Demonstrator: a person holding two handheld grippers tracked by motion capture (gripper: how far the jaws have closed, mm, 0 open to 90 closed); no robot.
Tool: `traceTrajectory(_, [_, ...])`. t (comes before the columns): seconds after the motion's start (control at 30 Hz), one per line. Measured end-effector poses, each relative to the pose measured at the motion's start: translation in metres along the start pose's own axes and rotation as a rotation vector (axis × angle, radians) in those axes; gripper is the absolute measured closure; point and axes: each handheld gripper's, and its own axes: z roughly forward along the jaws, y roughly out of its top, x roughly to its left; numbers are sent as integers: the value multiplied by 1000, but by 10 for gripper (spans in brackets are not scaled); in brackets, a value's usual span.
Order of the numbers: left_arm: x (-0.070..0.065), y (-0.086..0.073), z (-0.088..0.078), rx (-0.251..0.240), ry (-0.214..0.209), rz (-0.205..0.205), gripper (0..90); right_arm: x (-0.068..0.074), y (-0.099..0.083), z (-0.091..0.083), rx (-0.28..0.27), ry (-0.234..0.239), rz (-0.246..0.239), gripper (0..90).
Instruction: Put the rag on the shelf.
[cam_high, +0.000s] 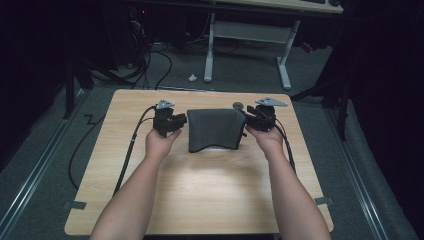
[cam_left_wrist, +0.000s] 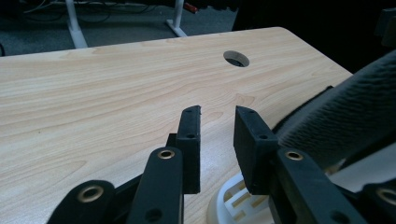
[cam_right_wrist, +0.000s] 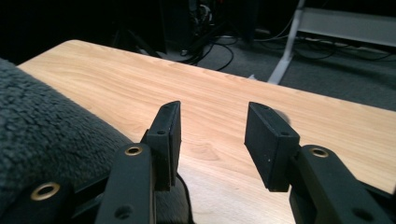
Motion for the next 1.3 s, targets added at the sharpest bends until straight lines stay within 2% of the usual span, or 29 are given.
traceTrajectory(0.33, [-2,2,-12,-13,29,8,713,-2,-1,-7,3,-14,-4,570])
traceTrajectory(0.43, [-1,-1,-19,-37,38,-5,713,-2,-2,-11,10,-23,-6,567])
traceTrajectory(0.63, [4,-9,-35,-45,67,-11,712,-2,-5,-22,-5,-37,-4,560])
traceTrajectory(0.77, [5,-16,-48,-61,74,-5,703,0,-10,-31,12,-50,-6,548])
traceTrajectory(0.87, [4,-22,-58,-65,76,4,696,3,-15,-41,-11,-61,-29,547])
traceTrajectory(0.93, [3,-28,-65,-76,77,-2,692,5,-18,-47,5,-68,-33,539])
traceTrajectory(1.03, [0,-37,-75,-81,73,2,680,9,-25,-58,-12,-73,-54,535])
traceTrajectory(1.2, [-14,-59,-90,-73,63,37,637,19,-38,-77,4,-70,-86,506])
traceTrajectory(1.3, [-25,-79,-100,-63,57,52,608,27,-49,-89,-21,-63,-109,492])
